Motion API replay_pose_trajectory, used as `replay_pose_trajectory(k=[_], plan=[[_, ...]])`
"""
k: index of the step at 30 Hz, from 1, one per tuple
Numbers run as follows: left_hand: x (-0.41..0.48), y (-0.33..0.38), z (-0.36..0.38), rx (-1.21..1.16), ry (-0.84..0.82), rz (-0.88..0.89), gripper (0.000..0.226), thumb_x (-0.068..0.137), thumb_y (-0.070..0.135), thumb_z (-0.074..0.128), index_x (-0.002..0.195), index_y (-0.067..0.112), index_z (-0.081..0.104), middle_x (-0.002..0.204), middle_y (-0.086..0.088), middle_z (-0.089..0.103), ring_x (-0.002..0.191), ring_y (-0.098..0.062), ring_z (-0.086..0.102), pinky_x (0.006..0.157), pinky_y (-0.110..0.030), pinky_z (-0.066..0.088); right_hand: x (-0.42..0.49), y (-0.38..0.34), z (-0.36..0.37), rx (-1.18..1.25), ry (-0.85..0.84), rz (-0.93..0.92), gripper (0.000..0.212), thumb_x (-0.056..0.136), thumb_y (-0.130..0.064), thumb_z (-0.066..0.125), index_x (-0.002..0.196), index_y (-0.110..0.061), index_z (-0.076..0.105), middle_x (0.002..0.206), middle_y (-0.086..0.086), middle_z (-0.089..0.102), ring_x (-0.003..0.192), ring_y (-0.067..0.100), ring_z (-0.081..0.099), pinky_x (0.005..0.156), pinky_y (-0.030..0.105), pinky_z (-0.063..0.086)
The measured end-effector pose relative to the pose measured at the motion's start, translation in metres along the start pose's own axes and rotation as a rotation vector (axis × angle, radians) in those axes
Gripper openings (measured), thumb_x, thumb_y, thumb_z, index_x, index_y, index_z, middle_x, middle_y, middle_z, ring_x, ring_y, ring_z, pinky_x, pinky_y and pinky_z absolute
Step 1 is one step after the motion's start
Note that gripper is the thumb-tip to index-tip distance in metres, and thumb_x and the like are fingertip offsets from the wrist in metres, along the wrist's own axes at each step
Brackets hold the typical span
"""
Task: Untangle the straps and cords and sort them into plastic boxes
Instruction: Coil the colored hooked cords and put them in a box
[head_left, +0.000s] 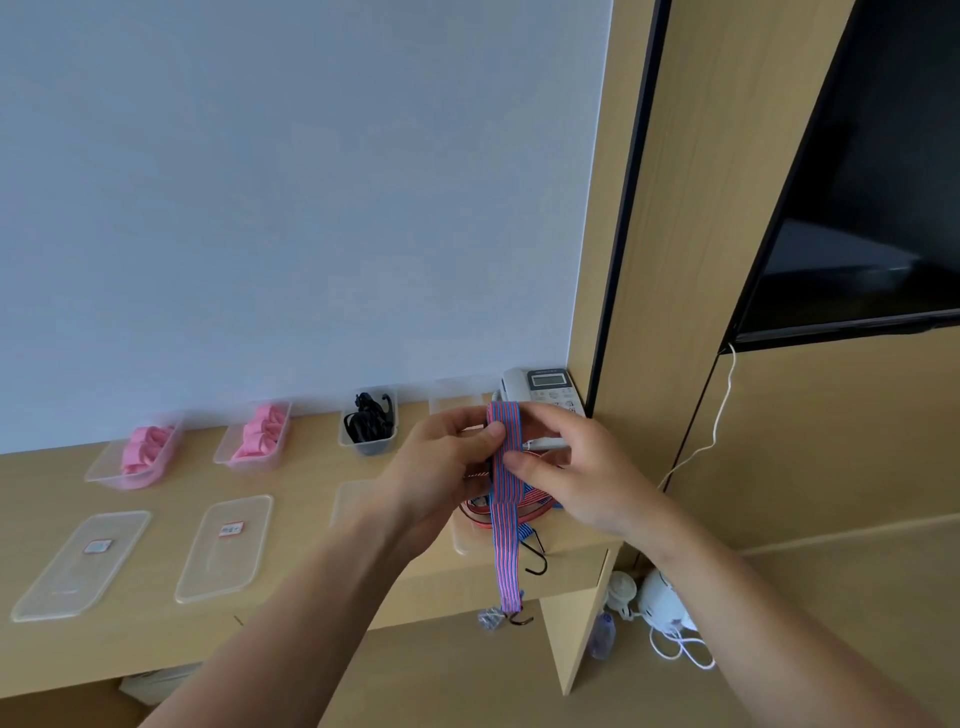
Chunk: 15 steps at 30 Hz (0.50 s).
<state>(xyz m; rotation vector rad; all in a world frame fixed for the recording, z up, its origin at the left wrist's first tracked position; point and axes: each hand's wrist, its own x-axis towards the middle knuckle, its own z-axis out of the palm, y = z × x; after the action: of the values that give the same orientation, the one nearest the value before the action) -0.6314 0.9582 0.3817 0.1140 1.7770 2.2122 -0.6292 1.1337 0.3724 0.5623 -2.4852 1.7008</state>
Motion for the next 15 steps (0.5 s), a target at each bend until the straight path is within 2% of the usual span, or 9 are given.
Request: replay_pose_trajectory(k=[3, 6, 8, 10, 13, 15], plan=[[-0.0027, -0.0044, 0.0008, -0.055, -0.006, -0.023, 0.024, 0.098, 0.009, 0.063, 0.118, -0.001, 0.070, 0.116, -0.022, 0.075, 0.095, -0.031, 0.073, 0.082, -0.042, 0.063, 0.0025, 0.0013, -0.0058, 0.127, 0.017, 0.070, 0.040, 0.079, -0.010, 0.082, 0.114, -0.024, 0.070, 0.113, -0.002, 0.072, 0.110, 0.017, 0.067, 0.095, 0.045, 0.054], [-0.0045, -0.0052, 0.0017, -0.090, -0.042, -0.058, 0.041, 0.092, 0.025, 0.071, 0.118, -0.006, 0.066, 0.110, -0.025, 0.072, 0.092, -0.031, 0.072, 0.080, -0.039, 0.062, 0.0022, 0.0017, -0.0055, 0.270, 0.062, 0.090, 0.039, 0.066, -0.017, 0.085, 0.101, -0.028, 0.071, 0.105, 0.000, 0.074, 0.099, 0.018, 0.071, 0.083, 0.035, 0.056], [-0.0047, -0.0062, 0.0032, -0.081, -0.036, -0.080, 0.050, 0.089, 0.037, 0.074, 0.117, -0.003, 0.066, 0.108, -0.026, 0.072, 0.094, -0.034, 0.073, 0.086, -0.043, 0.063, 0.0035, 0.0034, -0.0048, 0.310, 0.103, 0.078, 0.040, 0.064, -0.016, 0.085, 0.100, -0.024, 0.069, 0.102, 0.003, 0.075, 0.097, 0.023, 0.071, 0.081, 0.040, 0.057], [-0.0058, -0.0085, 0.0050, -0.069, -0.043, -0.106, 0.053, 0.089, 0.047, 0.068, 0.115, 0.001, 0.073, 0.109, -0.026, 0.075, 0.098, -0.034, 0.075, 0.088, -0.045, 0.063, 0.0054, 0.0016, -0.0034, 0.332, 0.133, 0.071, 0.042, 0.064, -0.016, 0.085, 0.102, -0.022, 0.068, 0.102, 0.005, 0.075, 0.095, 0.028, 0.071, 0.081, 0.045, 0.058], [-0.0084, -0.0094, 0.0084, -0.097, -0.048, -0.150, 0.050, 0.088, 0.054, 0.061, 0.102, 0.010, 0.082, 0.106, -0.021, 0.077, 0.093, -0.032, 0.077, 0.079, -0.041, 0.064, 0.0089, -0.0033, -0.0021, 0.325, 0.180, 0.048, 0.044, 0.064, -0.015, 0.084, 0.104, -0.019, 0.066, 0.100, 0.003, 0.076, 0.094, 0.022, 0.072, 0.079, 0.033, 0.058], [-0.0083, -0.0108, 0.0101, -0.091, -0.039, -0.173, 0.057, 0.092, 0.056, 0.057, 0.105, 0.005, 0.079, 0.108, -0.024, 0.076, 0.095, -0.035, 0.076, 0.086, -0.048, 0.064, 0.0105, -0.0066, -0.0030, 0.293, 0.220, 0.010, 0.043, 0.066, -0.011, 0.083, 0.105, -0.018, 0.065, 0.099, 0.001, 0.075, 0.093, 0.018, 0.071, 0.078, 0.029, 0.056]])
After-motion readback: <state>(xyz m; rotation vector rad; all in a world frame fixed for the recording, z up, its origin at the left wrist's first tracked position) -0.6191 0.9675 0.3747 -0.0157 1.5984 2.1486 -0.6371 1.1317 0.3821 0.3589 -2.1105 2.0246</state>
